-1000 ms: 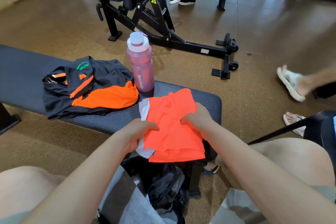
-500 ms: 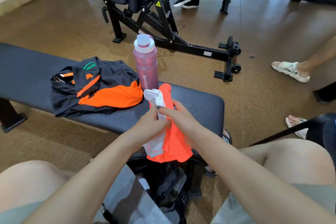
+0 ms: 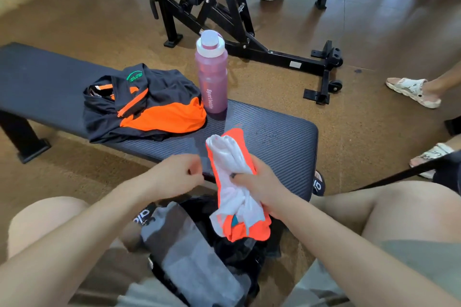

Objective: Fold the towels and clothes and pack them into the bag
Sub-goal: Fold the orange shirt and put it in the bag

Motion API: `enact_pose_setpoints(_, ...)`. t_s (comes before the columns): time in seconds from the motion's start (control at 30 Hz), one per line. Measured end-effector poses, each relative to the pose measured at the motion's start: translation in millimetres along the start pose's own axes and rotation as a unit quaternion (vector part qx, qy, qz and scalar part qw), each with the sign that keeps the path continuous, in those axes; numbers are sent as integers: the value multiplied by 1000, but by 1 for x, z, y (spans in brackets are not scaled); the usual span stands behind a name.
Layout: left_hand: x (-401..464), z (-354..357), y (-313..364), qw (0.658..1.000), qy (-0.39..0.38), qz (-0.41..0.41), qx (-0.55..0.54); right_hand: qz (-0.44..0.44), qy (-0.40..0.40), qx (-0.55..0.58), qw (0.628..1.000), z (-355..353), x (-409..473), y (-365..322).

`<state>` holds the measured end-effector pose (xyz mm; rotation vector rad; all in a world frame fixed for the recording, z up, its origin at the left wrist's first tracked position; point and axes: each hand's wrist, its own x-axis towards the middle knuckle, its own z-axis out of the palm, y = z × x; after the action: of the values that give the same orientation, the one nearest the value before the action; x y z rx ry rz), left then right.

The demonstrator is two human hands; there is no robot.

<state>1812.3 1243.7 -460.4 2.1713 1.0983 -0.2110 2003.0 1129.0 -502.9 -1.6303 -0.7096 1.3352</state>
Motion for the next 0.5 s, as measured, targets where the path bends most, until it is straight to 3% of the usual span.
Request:
enact_pose_setpoints(0.1, -27, 29, -19, 965, -206, 54, 154, -69, 19, -82, 994, 21, -16, 16)
enact_pose_setpoints(0.17, -41, 46, -19, 935, -263, 70, 228, -98, 34, -92, 990, 40, -26, 29)
enact_pose_setpoints(0.27, -54, 49, -26, 903, -271, 50, 330, -61, 16, -76, 995, 69, -46, 53)
enact_pose_setpoints(0.37, -66, 38, -40, 895, -282, 18, 344, -36, -43, -174, 983, 95, -62, 84)
enact_pose_setpoints(0.5, -69, 32, -41, 900, -271, 29, 341, -53, -99, -427, 897, 109, -47, 99)
